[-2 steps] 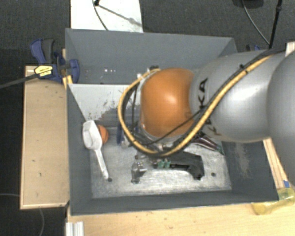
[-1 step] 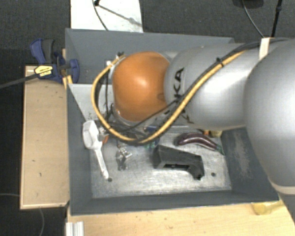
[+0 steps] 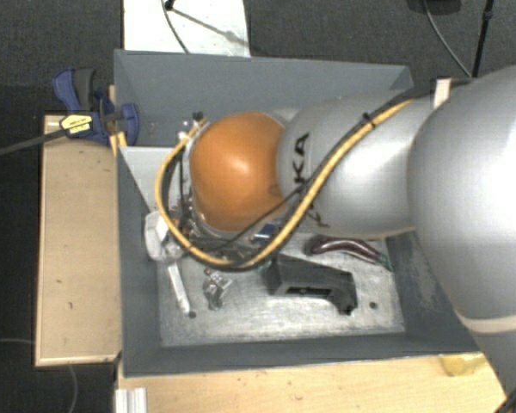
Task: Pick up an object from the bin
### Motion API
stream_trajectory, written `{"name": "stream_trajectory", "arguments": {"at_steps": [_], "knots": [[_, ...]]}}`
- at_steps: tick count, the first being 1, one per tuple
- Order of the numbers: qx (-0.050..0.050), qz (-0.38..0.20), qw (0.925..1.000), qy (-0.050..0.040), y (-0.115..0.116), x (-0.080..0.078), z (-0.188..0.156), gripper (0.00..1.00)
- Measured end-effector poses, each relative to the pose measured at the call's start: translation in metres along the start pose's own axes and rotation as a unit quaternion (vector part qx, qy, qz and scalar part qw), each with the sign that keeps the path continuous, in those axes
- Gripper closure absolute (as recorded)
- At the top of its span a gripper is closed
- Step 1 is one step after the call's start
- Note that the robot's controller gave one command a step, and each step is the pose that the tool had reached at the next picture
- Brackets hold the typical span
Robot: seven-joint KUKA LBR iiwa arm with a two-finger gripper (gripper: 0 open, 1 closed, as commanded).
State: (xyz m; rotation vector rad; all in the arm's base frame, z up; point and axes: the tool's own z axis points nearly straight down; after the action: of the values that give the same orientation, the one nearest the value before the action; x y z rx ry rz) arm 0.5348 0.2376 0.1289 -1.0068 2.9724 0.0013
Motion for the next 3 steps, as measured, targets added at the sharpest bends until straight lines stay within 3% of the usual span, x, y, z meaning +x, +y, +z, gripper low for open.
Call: {"name": "stream_trajectory", "arguments": {"at_steps": [1, 2, 3], "knots": [[-0.001, -0.157, 0.9876, 0.002, 0.025, 0.018, 0.061, 0.0], [-0.001, -0.221, 0.9752, 0.0001, 0.006, -0.012, 0.058, 1.0], [-0.001, -0.221, 0.9753, 0.0002, 0.006, -0.012, 0.058, 1.0]]}}
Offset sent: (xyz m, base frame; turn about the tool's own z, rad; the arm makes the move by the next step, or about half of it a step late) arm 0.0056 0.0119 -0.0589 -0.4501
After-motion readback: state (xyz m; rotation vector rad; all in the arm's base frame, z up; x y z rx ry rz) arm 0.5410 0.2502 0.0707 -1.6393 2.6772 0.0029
